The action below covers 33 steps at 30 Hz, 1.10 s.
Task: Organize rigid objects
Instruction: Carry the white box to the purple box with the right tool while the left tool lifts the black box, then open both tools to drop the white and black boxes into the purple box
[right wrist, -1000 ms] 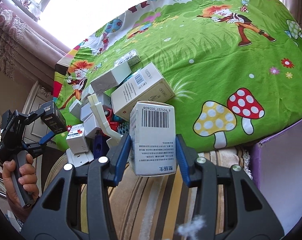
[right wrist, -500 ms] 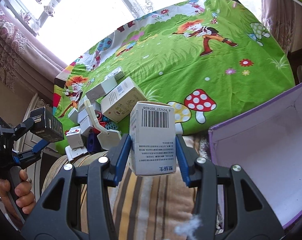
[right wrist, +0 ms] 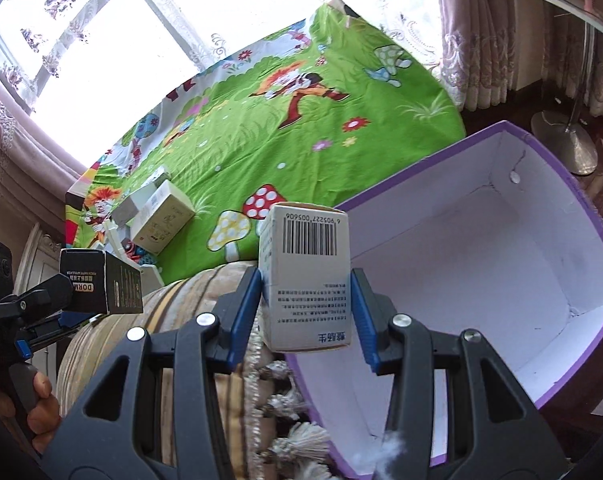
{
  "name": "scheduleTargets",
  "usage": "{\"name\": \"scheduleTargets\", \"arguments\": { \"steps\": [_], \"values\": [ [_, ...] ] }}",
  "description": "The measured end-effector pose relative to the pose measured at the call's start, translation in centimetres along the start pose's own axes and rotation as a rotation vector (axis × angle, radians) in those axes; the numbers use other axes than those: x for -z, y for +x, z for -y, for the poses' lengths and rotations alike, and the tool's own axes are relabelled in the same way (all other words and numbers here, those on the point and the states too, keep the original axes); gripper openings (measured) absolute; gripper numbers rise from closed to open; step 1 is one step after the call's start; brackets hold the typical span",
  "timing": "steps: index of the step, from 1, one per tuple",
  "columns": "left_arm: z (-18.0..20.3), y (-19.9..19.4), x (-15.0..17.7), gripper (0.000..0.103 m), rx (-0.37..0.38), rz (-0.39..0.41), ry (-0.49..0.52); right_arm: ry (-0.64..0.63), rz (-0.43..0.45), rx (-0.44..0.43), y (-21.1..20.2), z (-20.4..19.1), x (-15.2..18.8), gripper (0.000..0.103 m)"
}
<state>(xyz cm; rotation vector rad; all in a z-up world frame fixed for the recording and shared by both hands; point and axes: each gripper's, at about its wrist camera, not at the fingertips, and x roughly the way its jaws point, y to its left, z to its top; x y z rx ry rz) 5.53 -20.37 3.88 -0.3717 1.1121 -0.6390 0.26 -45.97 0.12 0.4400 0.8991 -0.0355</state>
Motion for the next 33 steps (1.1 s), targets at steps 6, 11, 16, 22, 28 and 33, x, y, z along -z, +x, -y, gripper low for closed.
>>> {"name": "scheduleTargets", "arguments": {
  "steps": [6, 11, 16, 22, 28, 33],
  "values": [
    [3.8, 3.5, 1.0, 0.085, 0.039, -0.081, 0.112, 0.017, 0.036, 0.103, -1.4, 3.2, 0.5, 0.050],
    [6.1, 5.2, 2.1, 0.085, 0.064, -0.121, 0.188, 0.053, 0.051, 0.144, -2.2, 5.4, 0.9, 0.050],
    [7.9, 6.1, 3.0, 0.085, 0.076, -0.145, 0.257, 0.087, 0.066, 0.175, -3.0, 7.0, 1.0, 0.050],
    [9.1, 7.2, 3.7, 0.087, 0.071, -0.192, 0.319, 0.113, 0.078, 0.180, -3.4, 7.8, 0.9, 0.065],
    [9.2, 6.3, 4.2, 0.087, 0.059, -0.135, 0.361, 0.085, 0.076, 0.182, -3.1, 7.1, 1.0, 0.070],
    [9.6, 5.2, 4.4, 0.087, 0.028, -0.086, 0.432, 0.073, 0.071, 0.177, -3.0, 6.7, 1.1, 0.070]
  ]
}}
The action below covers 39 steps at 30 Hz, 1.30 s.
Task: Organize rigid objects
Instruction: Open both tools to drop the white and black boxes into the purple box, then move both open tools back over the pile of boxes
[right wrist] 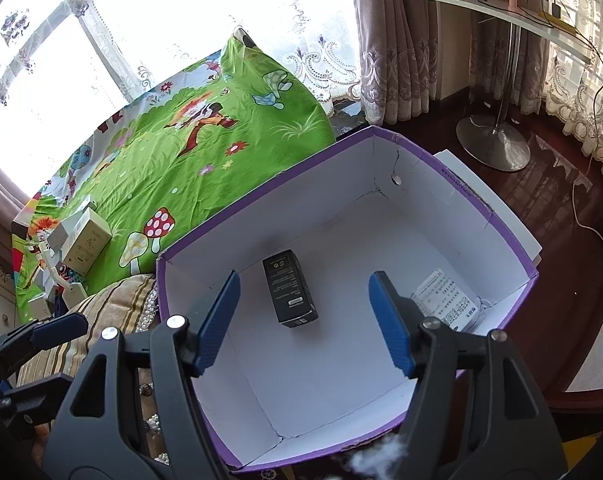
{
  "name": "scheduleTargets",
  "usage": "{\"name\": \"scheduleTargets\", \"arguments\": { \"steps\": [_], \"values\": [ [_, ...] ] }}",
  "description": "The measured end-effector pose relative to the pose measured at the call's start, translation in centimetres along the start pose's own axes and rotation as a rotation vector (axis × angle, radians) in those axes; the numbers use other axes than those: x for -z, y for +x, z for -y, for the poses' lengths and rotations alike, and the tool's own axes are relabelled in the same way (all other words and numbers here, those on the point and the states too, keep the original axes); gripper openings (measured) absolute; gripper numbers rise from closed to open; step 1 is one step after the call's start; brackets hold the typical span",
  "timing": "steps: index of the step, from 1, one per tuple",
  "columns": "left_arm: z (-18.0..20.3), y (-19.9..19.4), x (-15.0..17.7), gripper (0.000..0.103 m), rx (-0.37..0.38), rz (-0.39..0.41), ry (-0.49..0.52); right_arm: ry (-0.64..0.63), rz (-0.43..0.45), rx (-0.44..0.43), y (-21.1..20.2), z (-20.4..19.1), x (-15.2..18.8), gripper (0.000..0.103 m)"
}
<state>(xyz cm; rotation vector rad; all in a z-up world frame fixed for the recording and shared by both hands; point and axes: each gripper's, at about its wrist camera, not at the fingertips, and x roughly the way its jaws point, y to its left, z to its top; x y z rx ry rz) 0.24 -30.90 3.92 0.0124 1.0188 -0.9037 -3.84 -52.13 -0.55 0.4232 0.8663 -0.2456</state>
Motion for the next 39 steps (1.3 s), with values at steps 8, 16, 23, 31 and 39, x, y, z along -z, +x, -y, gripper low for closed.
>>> {"name": "scheduleTargets", "arguments": {
  "steps": [8, 16, 23, 31, 39],
  "values": [
    [-0.4, -1.7, 0.6, 0.087, -0.061, 0.033, 0.058, -0.020, 0.007, -0.023, -0.6, -1.3, -0.2, 0.071],
    [-2.2, -4.5, 1.6, 0.087, -0.128, 0.082, 0.056, -0.078, 0.000, -0.054, -0.9, -4.1, -0.2, 0.071],
    [-5.4, -7.5, 3.2, 0.087, -0.170, 0.124, -0.007, -0.131, -0.011, -0.078, -1.0, -6.6, -0.2, 0.072],
    [-9.8, -11.5, 6.0, 0.087, -0.223, 0.170, -0.107, -0.212, -0.024, -0.112, -1.2, -10.3, 0.0, 0.072],
    [-14.3, -15.2, 8.5, 0.087, -0.296, 0.210, -0.187, -0.287, -0.054, -0.147, -0.7, -14.1, 0.4, 0.072]
  ]
}}
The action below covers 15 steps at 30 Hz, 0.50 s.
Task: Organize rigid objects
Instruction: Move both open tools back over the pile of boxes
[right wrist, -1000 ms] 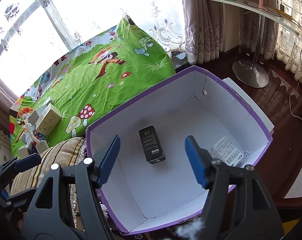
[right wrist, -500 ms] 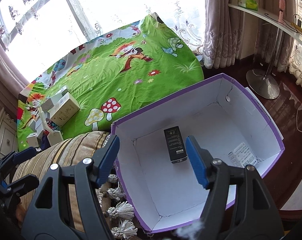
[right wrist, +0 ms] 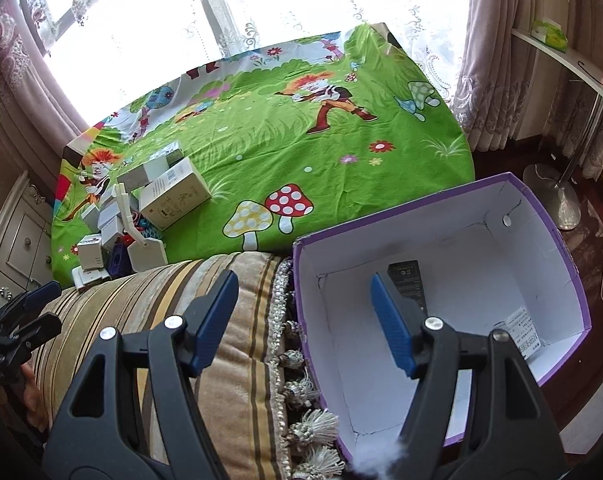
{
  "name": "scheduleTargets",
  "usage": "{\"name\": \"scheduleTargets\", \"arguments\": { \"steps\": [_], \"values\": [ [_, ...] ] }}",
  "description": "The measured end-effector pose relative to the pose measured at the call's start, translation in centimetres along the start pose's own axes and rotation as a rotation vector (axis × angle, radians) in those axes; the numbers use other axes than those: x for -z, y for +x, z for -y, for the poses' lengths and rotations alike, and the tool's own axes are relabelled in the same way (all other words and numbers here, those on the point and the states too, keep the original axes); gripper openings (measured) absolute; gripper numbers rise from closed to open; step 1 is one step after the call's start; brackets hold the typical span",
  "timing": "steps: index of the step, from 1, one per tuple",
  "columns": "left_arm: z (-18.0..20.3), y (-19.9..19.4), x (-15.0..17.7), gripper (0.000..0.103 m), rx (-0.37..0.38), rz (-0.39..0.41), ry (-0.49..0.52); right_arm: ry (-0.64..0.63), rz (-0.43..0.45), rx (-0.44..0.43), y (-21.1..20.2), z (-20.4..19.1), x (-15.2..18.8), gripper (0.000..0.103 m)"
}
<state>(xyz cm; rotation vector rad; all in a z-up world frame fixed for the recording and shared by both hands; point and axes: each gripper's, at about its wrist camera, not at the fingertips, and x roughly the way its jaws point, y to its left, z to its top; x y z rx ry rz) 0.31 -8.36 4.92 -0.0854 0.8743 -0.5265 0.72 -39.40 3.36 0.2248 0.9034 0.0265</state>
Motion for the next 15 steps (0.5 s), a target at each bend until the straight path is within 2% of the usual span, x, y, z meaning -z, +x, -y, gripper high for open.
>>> {"name": "scheduleTargets", "arguments": {
  "steps": [9, 15],
  "values": [
    [-5.4, -1.7, 0.0, 0.087, -0.094, 0.021, -0.045, -0.095, -0.027, -0.030, 1.3, -4.2, -0.9, 0.072],
    [-8.9, -1.8, -0.7, 0.087, -0.154, 0.003, -0.048, -0.147, -0.050, -0.054, 2.5, -6.8, -1.3, 0.072]
  ]
}}
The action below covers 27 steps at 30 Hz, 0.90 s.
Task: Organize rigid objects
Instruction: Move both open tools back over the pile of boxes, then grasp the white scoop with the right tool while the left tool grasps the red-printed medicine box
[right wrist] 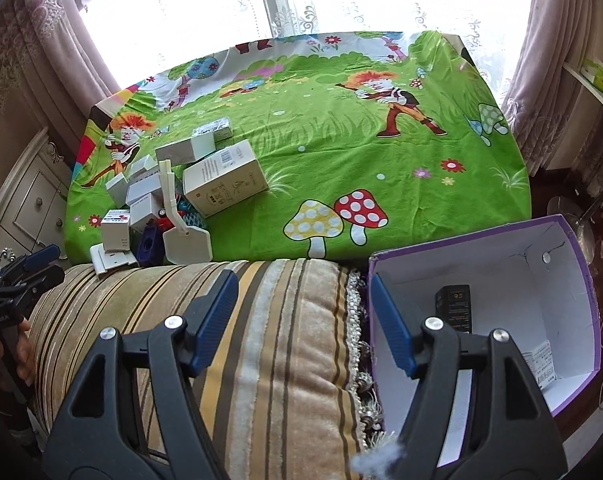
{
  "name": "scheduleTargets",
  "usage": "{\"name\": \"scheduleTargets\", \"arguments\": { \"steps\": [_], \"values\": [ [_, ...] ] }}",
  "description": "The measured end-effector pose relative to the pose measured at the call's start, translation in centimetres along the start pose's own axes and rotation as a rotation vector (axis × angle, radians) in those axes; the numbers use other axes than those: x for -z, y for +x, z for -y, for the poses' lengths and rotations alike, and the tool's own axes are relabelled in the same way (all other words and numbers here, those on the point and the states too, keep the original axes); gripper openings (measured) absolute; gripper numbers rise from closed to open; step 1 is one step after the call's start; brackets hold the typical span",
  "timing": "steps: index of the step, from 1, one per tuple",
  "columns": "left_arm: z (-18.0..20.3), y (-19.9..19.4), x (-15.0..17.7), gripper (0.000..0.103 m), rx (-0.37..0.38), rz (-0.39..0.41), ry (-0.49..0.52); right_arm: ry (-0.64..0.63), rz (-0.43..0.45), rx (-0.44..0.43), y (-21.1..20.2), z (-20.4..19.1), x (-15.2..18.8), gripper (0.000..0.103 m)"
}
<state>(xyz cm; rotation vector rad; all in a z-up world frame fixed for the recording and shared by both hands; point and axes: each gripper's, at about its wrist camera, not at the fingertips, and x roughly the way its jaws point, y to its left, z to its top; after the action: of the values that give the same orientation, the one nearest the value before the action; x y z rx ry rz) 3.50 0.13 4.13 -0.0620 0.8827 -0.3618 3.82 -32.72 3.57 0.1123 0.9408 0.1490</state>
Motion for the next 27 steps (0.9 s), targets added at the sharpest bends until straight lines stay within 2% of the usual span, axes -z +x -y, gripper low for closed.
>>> {"name": "scheduleTargets", "arguments": {
  "steps": [6, 10, 15, 27],
  "values": [
    [-2.6, 1.3, -1.6, 0.087, -0.028, -0.037, 0.029, -0.061, -0.022, -0.014, 1.3, -2.7, -1.0, 0.072],
    [-3.8, 3.0, -2.6, 0.088, 0.002, -0.083, 0.039, -0.086, -0.037, -0.024, 2.1, -4.2, -1.8, 0.072],
    [-4.5, 5.2, -3.2, 0.088, 0.001, -0.136, 0.057, -0.116, -0.066, -0.044, 3.7, -6.3, -2.6, 0.072],
    [-5.3, 7.5, -3.6, 0.088, 0.062, -0.187, 0.046, -0.149, -0.090, -0.078, 7.2, -11.1, -3.8, 0.072]
  ]
}}
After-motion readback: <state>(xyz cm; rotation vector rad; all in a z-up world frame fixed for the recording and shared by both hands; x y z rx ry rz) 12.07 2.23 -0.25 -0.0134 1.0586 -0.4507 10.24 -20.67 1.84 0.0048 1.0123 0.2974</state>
